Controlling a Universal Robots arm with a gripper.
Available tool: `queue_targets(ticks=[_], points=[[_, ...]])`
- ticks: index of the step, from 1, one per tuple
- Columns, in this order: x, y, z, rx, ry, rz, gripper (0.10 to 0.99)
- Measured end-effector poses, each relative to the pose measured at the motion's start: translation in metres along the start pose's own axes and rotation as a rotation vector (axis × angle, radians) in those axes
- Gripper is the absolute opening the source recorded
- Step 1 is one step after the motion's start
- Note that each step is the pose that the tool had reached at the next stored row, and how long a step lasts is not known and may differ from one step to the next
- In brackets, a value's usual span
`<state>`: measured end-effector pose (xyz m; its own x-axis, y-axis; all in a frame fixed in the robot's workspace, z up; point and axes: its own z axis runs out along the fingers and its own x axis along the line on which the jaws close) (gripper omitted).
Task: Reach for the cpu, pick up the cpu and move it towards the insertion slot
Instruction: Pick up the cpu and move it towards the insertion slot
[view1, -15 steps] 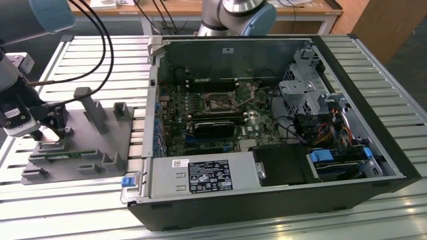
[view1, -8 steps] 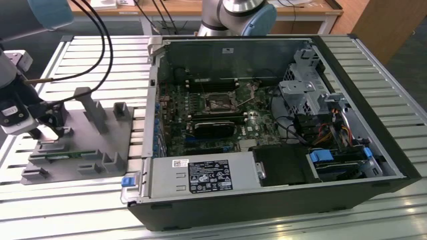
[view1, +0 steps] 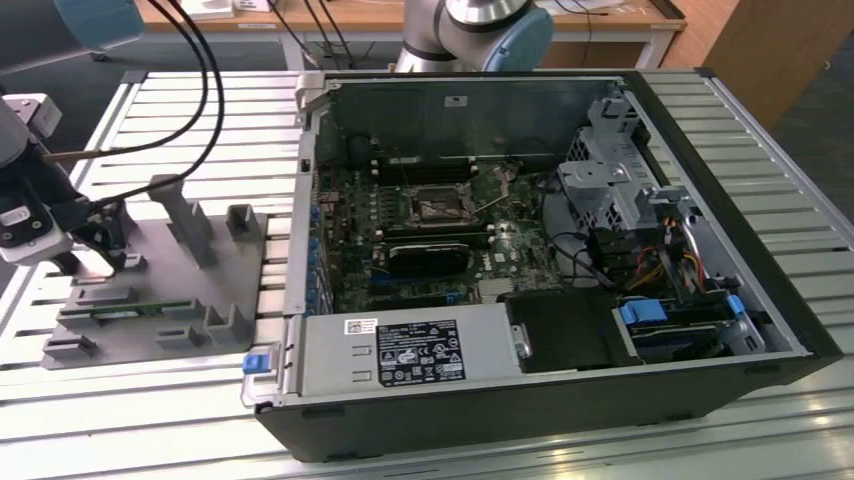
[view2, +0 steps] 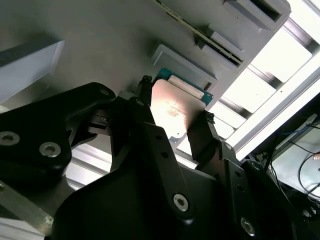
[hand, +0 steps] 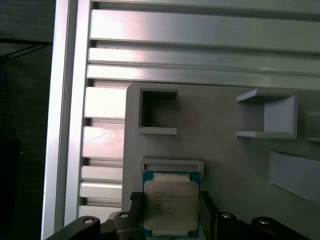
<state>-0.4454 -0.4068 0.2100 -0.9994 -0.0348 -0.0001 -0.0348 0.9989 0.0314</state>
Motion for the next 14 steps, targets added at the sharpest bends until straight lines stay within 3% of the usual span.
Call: queue_targets(ticks=[14], points=[[0.0,0.0003,-0.0071,0.001,-0.0002,0.0,0.537]])
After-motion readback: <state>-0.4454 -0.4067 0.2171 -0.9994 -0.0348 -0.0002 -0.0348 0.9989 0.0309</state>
